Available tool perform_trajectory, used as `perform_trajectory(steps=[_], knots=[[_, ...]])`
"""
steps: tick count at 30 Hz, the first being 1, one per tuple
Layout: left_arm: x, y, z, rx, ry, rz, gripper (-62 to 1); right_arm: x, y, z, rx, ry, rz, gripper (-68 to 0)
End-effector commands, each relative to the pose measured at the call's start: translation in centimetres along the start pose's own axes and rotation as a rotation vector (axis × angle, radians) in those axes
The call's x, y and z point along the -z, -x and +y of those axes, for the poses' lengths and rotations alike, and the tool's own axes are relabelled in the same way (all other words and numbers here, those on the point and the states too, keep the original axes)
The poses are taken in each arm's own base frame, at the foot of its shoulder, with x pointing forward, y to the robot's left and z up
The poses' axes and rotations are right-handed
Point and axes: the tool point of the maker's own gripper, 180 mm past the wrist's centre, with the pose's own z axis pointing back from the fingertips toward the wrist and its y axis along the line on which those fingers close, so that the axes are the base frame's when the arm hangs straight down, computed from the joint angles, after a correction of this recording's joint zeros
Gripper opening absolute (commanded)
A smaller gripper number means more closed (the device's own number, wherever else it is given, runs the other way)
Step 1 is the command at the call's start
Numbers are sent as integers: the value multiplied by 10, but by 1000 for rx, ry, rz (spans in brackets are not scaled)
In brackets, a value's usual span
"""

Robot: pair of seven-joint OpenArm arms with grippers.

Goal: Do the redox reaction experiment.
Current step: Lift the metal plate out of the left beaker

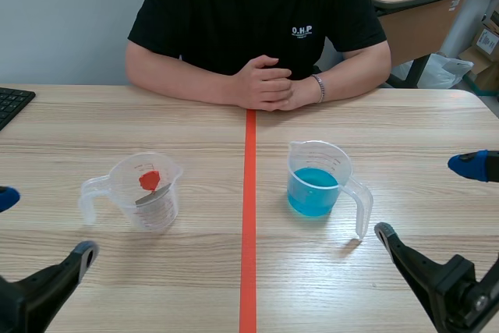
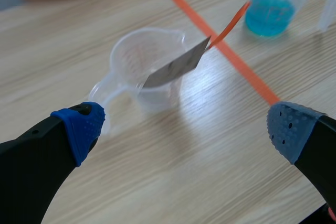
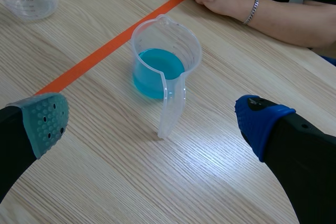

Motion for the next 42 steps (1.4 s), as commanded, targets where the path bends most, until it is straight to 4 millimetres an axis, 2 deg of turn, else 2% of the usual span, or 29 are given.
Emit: perform_trajectory(steps=[1,6,14,24,28,35,42], knots=[[-6,8,6,-13,-29,17,14,1,-10,-3,-13,-1,-32,4],[-25,55,10,-68,-73,134,14,1,-11,-3,-14,-1,-38,4],[-53,115,27,-147,-203,230,14,1,-10,-3,-23,-3,-35,4],[-88,168,36,-287,-335,308,14,0,-27,-1,-43,-27,-126,4],[-98,182,36,-310,-361,336,14,0,-27,-1,-48,-28,-122,4],[-103,188,38,-320,-377,344,14,1,-26,1,-80,-36,-120,4],[-104,193,41,-323,-389,351,14,14,-37,11,-152,-89,-152,4]])
